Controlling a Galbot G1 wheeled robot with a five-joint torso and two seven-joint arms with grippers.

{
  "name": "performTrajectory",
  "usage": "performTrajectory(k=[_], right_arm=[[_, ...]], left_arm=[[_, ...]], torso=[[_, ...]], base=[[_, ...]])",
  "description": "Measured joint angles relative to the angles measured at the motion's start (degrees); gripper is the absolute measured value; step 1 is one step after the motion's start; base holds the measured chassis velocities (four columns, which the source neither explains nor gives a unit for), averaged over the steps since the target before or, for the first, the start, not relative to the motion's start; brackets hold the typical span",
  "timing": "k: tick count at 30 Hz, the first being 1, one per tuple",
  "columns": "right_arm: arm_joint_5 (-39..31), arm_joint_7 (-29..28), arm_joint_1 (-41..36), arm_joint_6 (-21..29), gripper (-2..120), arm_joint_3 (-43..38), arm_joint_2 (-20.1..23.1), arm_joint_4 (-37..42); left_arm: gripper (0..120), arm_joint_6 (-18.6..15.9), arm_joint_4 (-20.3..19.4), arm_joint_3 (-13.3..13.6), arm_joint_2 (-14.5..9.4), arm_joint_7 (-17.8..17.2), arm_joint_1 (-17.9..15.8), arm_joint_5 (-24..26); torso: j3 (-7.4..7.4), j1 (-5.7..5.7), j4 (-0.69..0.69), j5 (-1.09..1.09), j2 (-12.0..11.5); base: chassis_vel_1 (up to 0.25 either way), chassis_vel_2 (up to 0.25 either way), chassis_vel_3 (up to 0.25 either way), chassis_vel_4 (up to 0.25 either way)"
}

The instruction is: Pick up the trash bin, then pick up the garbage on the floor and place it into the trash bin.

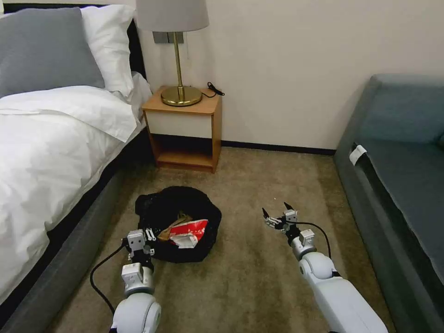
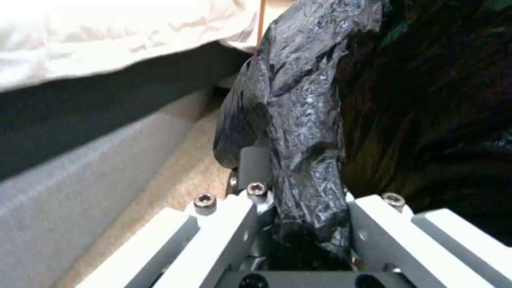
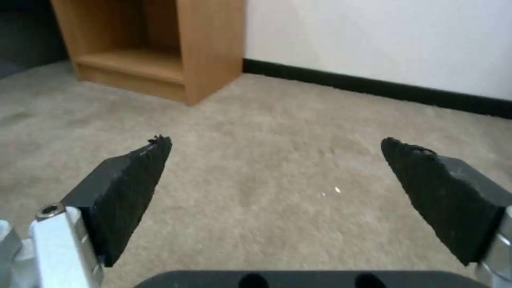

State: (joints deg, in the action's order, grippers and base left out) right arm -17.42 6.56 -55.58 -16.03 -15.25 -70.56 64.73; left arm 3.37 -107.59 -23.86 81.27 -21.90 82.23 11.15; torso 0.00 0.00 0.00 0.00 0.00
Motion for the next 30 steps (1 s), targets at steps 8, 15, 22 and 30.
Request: performTrajectory(k=[8, 15, 22, 30], right_arm=[[0.0, -0.9, -1.5, -0.3, 100, -1.2, -0.3, 0.4], [0.5, -1.7, -2.9, -0.4, 100, -1.8, -0.9, 1.7], [0.5, -1.8, -3.0, -1.0, 100, -2.5, -0.9, 1.0], [1.3, -1.7, -2.4, -2.3, 100, -3.0, -1.5, -1.6]], left_arm=[[3, -5.2, 0.9, 1.9, 1.0, -4.6, -5.3, 9.4], [3, -9.8, 3.2, 4.4, 2.7, -10.8, -14.6, 16.9], [3, -12.9, 7.8, 4.7, 4.8, -16.7, -21.8, 21.0], [3, -13.4, 14.3, 3.7, 6.6, -19.2, -28.1, 27.1]], torso=[[0.0, 0.0, 0.0, 0.0, 0.0], [0.0, 0.0, -0.01, 0.01, 0.0], [0.0, 0.0, 0.0, 0.01, 0.0], [0.0, 0.0, 0.01, 0.0, 0.0]], base=[[0.0, 0.0, 0.0, 0.0], [0.0, 0.0, 0.0, 0.0], [0.0, 0.0, 0.0, 0.0], [0.0, 0.0, 0.0, 0.0]])
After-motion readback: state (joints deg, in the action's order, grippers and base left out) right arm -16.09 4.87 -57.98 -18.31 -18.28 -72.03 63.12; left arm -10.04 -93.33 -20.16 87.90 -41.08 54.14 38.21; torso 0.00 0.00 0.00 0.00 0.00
